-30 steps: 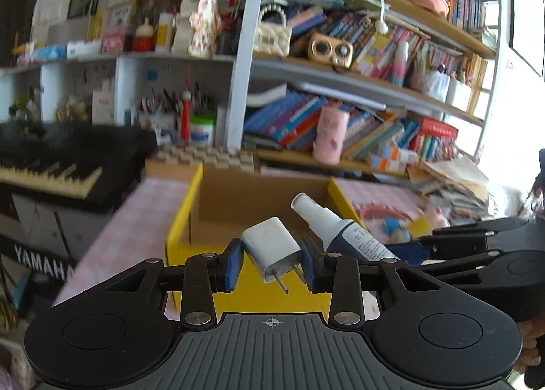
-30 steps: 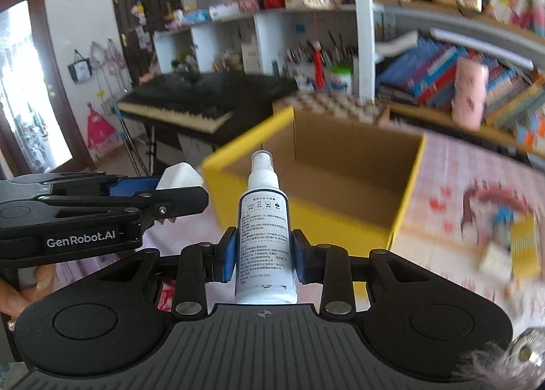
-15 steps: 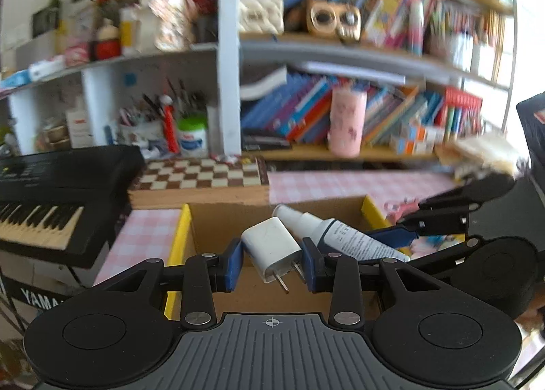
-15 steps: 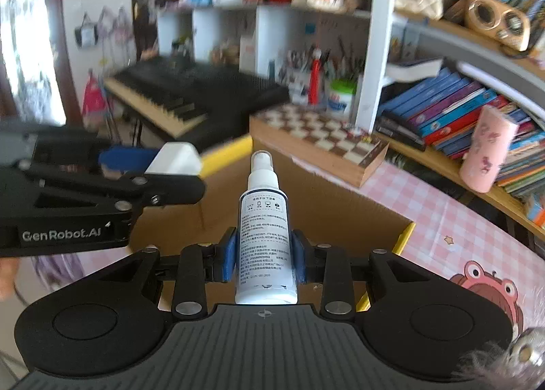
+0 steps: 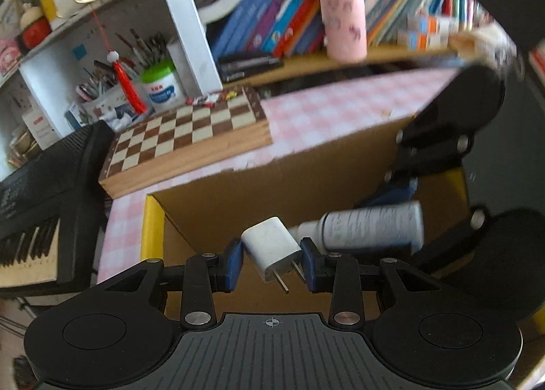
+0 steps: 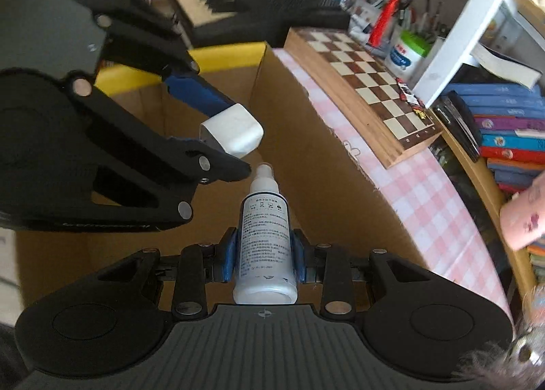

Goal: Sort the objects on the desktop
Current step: 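Lower both held items into the yellow box and open both tools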

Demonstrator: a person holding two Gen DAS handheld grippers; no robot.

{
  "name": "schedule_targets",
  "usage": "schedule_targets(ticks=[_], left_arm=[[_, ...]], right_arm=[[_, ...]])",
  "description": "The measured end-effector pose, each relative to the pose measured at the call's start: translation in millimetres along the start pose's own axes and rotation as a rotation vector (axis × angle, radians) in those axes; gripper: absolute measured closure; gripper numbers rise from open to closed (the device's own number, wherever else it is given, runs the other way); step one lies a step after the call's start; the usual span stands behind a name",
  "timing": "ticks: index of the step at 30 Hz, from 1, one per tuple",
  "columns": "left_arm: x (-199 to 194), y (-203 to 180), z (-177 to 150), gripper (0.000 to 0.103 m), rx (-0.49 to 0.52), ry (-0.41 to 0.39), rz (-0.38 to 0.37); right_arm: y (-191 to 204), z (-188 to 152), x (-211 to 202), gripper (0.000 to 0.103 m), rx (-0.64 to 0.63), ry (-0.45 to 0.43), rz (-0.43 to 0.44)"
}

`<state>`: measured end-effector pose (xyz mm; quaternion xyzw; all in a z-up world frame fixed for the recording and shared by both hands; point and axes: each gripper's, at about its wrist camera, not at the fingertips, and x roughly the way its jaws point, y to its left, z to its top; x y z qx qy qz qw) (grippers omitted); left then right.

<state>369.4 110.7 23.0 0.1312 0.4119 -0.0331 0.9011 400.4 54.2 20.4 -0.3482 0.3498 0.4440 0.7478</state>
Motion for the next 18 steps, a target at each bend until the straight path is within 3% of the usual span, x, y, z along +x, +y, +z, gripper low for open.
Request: schedule_targets(ticks=[7, 18], left_arm=[[16.9, -4.8, -7.2, 0.068, 0.008, 0.083, -0.009], [16.8, -6.4, -7.1, 0.065, 0.031, 0.088, -0.020]], right_arm=[[-14.1, 1.0, 25.7, 0.073, -0.019, 0.081, 0.017], [-18.0, 0.5, 33.6, 0.073, 0.010, 0.099, 0.019]])
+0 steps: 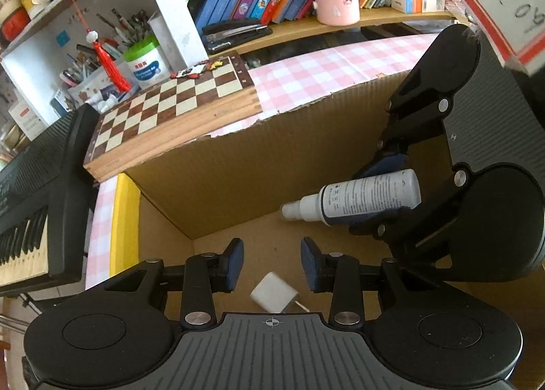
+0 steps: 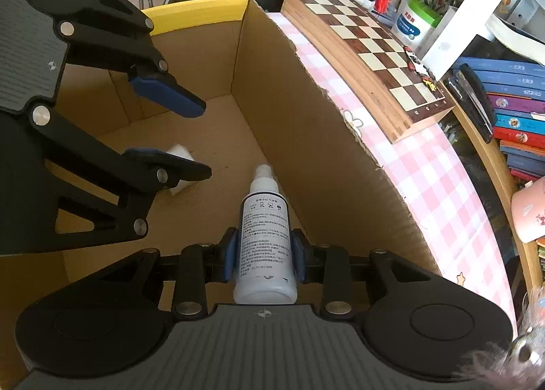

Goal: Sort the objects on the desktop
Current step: 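Lower both held items into the yellow box and open both tools, then lift both open tools up out of the yellow box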

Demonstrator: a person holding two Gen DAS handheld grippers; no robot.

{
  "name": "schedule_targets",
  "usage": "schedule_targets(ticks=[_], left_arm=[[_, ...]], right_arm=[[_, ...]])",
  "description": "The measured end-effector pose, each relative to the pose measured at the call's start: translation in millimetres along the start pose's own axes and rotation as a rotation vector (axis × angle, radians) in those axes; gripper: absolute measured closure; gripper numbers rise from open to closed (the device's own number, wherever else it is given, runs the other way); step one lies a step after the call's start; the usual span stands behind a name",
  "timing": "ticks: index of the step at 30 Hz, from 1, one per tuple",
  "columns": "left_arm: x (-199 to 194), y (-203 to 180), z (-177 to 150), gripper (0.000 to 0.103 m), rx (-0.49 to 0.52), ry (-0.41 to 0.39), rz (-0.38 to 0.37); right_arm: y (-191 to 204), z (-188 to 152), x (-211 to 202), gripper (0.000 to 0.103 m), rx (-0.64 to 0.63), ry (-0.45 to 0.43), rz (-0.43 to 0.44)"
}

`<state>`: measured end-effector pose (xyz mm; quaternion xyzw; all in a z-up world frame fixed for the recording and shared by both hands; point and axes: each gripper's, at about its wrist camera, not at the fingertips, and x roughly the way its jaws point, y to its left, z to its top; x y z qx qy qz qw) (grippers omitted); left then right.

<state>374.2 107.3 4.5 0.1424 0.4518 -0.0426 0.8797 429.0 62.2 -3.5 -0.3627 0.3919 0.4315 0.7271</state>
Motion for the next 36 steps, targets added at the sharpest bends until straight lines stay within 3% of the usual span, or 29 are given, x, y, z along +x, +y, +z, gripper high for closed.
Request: schedule_targets(ticks=[2, 6, 9, 18, 29, 36], left_arm=[[-0.4, 0.0, 0.1, 0.064, 0.002, -0.004, -0.002], [-4.7, 0.5, -0.7, 0.050, -0.019, -0.038, 0.038], [-14.3, -1.2, -4.5, 0.044, -0.032, -0.105, 0.078], [-57.1, -4.0, -13.1, 0.031, -0.104, -0.262, 0.113], [-128.8, -12.3, -32.1, 0.025, -0.195, -0.450, 0.109], [-162.8, -22.4, -52.1, 0.023, -0.233, -0.511, 0.079]], right_arm=[[-0.1, -0.4, -0.3, 0.073, 0.002, -0.002, -0.003], [-1.1, -1.9, -3.6, 0.073, 0.026, -0.024, -0.009], [-2.5, -3.7, -8.1, 0.067, 0.046, -0.053, -0.020], [-6.3, -13.3, -44.3, 0.067, 0.136, -0.176, -0.080], [11.2, -49.7, -127.2, 0.067, 0.298, -0.392, -0.173], [33.2, -78.9, -169.9, 0.067, 0.408, -0.484, -0.221]])
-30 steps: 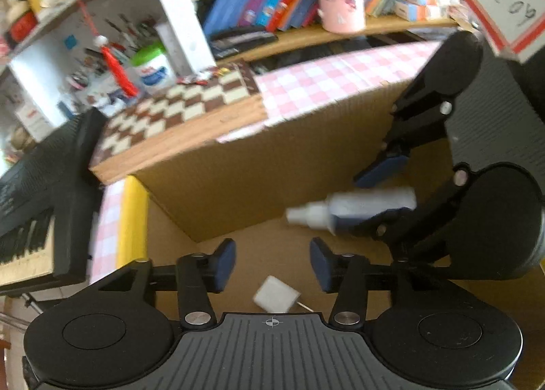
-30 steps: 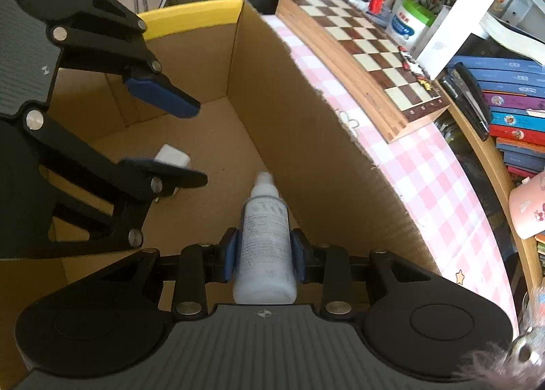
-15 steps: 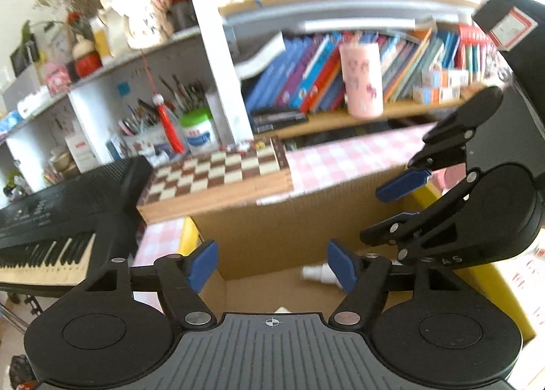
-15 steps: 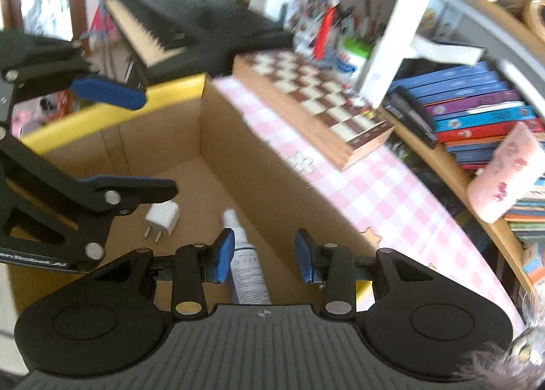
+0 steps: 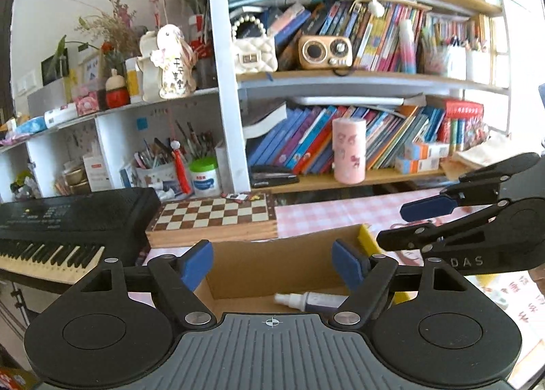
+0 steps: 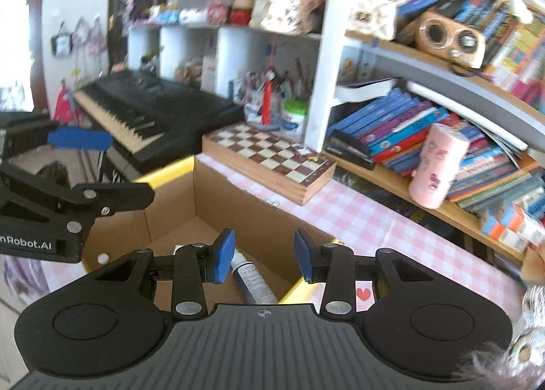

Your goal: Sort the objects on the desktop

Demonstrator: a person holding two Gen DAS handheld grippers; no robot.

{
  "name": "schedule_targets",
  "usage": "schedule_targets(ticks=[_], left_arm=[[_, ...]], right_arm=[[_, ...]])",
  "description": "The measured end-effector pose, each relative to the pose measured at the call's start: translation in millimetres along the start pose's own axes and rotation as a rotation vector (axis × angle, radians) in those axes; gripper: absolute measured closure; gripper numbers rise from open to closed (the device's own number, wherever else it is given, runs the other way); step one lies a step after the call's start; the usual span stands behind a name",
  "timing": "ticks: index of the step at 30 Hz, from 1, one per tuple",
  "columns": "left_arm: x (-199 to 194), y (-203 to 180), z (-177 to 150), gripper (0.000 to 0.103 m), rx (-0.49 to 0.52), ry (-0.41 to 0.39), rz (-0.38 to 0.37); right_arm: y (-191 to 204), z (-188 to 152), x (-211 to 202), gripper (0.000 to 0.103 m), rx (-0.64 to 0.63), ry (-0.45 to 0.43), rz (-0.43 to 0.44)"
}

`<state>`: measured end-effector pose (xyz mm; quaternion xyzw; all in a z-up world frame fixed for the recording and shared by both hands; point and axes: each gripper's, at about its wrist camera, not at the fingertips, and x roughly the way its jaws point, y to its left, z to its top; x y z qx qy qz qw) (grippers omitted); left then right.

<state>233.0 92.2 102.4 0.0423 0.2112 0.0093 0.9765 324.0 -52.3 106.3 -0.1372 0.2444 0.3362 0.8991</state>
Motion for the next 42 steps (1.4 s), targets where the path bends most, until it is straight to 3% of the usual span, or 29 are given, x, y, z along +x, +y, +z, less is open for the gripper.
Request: schedule_targets(ticks=[5, 9, 17, 35, 42], left_arm=[[-28.8, 0.1, -8.9, 0.023, -0.039, -0.025, -0.003], [-55.4, 0.9, -20.5, 0.017, -0.064, -0.067, 0.045], [-103.3, -1.8, -42.5, 0.016, -0.090, -0.130, 0.092], [-158.7, -13.4, -113.5, 0.016, -0.166, -0.029, 0.119], [-168.4, -14.2, -134.4, 0.016, -0.168, -0.008, 0.145]], right_arm=[[5.2, -10.2, -32.2, 0.067, 0.068, -0.062, -0.067], [11.2, -24.8, -56.7, 0.066, 0.119, -0.103, -0.136], [36.2, -57.3, -95.7, 0.062, 0.178, -0.162, -0.238], [110.1, -137.6, -153.6, 0.051, 0.272, -0.176, -0.361], [130.7, -155.3, -158.3, 0.044, 0.267, -0.159, -0.356]])
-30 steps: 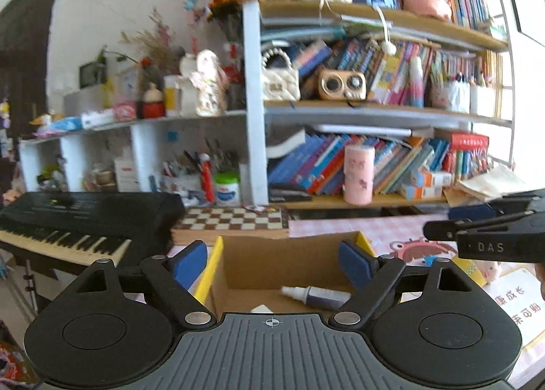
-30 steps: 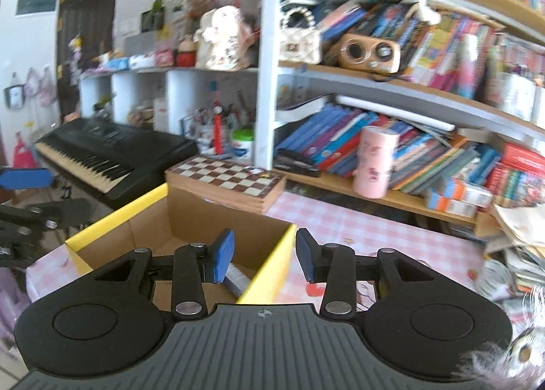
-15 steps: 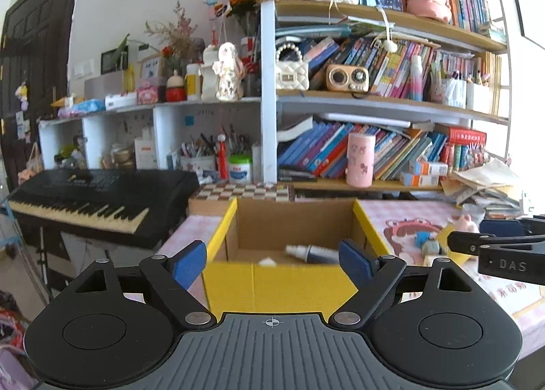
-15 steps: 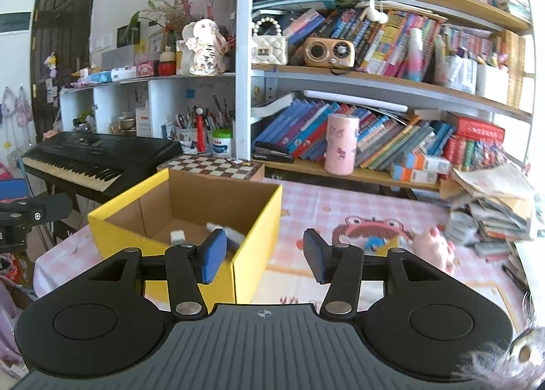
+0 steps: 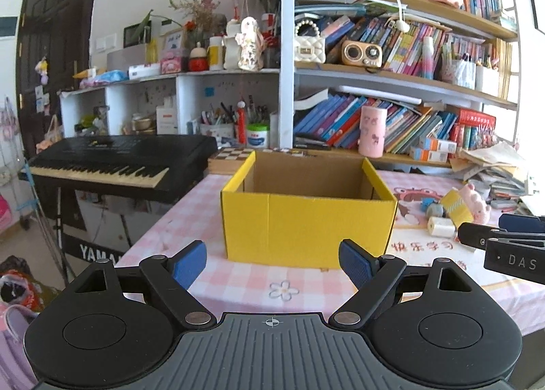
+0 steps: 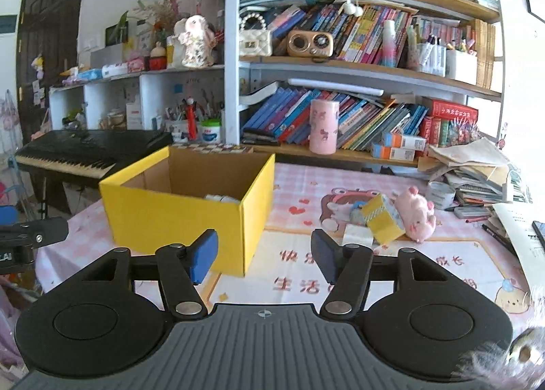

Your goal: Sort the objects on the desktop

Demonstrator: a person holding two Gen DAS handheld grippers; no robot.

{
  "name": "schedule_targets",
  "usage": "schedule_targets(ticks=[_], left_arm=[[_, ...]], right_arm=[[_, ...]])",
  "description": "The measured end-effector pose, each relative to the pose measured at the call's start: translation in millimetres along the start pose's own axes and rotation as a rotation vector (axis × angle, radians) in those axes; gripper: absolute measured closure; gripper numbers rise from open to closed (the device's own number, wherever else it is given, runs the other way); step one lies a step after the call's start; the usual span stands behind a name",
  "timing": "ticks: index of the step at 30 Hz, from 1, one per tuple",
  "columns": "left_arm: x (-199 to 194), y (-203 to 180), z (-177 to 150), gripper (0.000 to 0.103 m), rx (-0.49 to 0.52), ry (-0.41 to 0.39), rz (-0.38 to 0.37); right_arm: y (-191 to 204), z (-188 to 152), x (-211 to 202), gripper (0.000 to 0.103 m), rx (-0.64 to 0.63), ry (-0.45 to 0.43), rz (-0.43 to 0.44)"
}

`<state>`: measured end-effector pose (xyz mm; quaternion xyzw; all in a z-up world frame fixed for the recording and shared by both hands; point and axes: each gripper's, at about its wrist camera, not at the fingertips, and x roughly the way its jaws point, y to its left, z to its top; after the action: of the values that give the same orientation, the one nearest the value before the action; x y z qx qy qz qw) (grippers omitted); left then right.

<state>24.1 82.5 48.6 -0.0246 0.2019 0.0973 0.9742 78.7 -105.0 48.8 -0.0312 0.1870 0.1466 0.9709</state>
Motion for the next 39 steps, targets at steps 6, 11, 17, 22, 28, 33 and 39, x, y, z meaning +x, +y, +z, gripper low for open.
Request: schedule_targets(ticks=[6, 11, 17, 22, 28, 33, 39], left_arm=[[-7.0, 1.3, -7.7, 0.016, -0.021, 0.015, -0.009], [-9.6, -2.7, -14.4, 0.016, -0.001, 0.027, -0.023], [-9.8, -7.2, -19.4, 0.015, 0.017, 0.059, -0.038], [-8.8, -10.6, -24.2, 0.015, 0.037, 0.093, -0.050], [-10.0, -14.5, -26.7, 0.015, 0.060, 0.107, -0.072], [-10.0, -19.3, -28.0, 0.015, 0.076, 0.113, -0.098], [-9.3, -25.5, -28.9, 0.015, 0.099, 0.125, -0.135]], right_arm=[[10.2, -9.7, -3.2, 0.033, 0.001, 0.028, 0.036], [20.3, -22.2, -3.1, 0.026, -0.053, 0.059, 0.056], [24.2, -31.2, -4.1, 0.023, -0.063, 0.099, 0.071], [21.0, -36.4, -5.0, 0.022, -0.035, 0.124, 0.061], [14.3, -40.7, -8.1, 0.020, 0.003, 0.146, 0.039], [12.7, -43.9, -13.1, 0.019, 0.007, 0.155, 0.030], [9.1, -47.3, -18.4, 0.019, 0.014, 0.169, 0.008]])
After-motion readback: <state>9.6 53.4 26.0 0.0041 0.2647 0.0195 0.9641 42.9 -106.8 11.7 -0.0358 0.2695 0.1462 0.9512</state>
